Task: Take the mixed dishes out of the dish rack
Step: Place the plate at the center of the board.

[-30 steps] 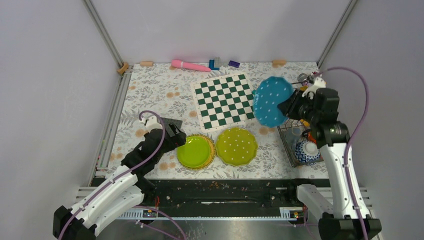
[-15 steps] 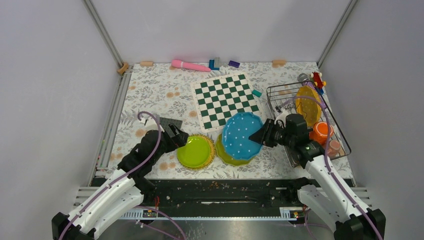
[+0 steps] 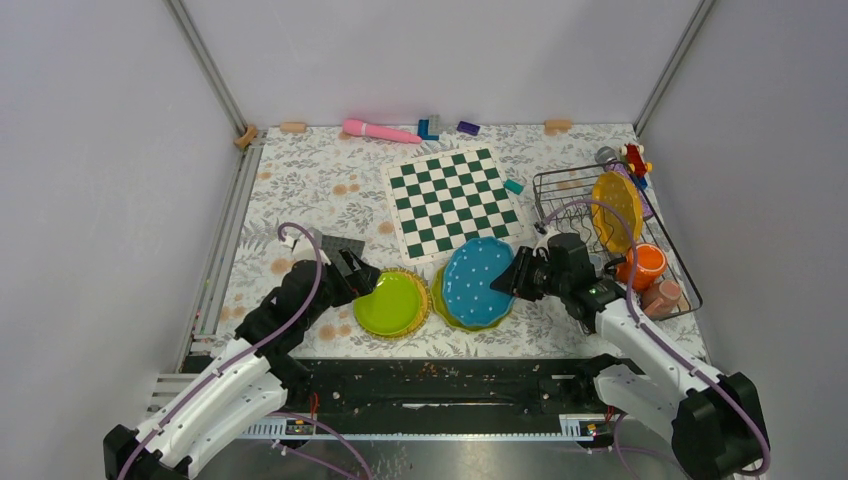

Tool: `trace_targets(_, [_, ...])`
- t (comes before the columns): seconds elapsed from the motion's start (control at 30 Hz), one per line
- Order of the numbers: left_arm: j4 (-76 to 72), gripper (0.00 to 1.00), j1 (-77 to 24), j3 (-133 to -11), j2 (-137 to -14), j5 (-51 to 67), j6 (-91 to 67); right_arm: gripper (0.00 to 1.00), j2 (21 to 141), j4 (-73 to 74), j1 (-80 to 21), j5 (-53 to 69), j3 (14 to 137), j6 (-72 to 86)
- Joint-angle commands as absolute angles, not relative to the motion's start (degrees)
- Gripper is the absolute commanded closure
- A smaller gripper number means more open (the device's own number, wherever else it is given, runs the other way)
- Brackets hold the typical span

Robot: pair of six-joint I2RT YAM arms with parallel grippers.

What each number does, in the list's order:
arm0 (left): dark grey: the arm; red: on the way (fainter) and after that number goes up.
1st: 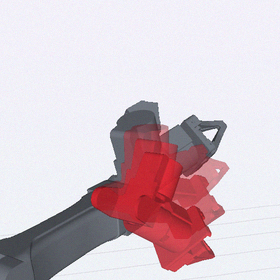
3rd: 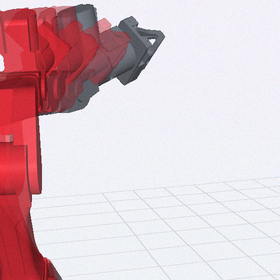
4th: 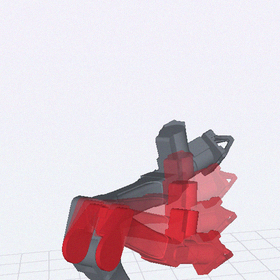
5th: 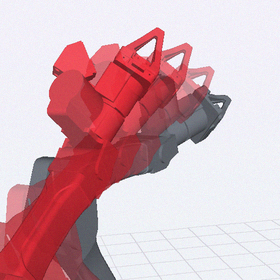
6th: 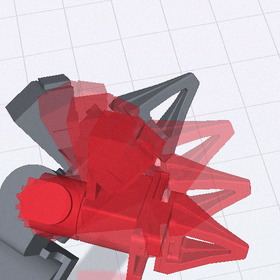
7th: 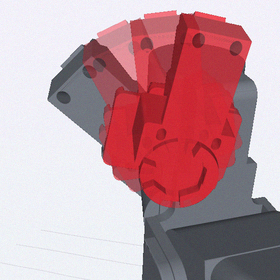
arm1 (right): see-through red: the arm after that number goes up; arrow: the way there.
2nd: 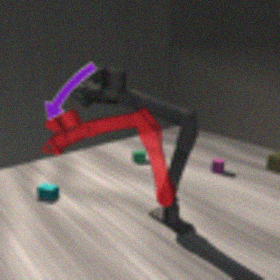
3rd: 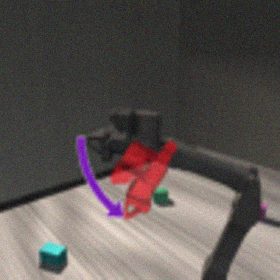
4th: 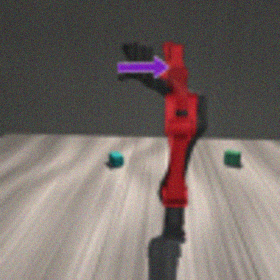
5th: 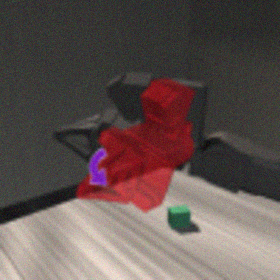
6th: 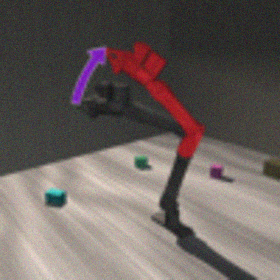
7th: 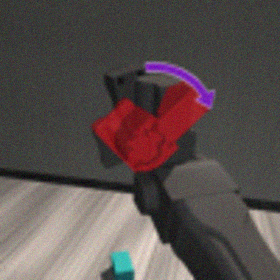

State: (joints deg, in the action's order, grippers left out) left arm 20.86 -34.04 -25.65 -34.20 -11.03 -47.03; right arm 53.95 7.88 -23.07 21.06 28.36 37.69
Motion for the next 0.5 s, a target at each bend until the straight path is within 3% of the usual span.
trace_targets(0.0, [18.68, 0.01, -33.75, -25.23, -33.18, -10.52, -47.57, 0.93, 54.53, -1.14, -23.98, 20.41, 30.06, 39.16])
trace_targets(0.47, [18.72, 0.01, -33.75, -24.72, -33.03, -11.25, -47.20, 0.85, 58.52, -1.63, -25.32, 18.79, 29.59, 39.89])
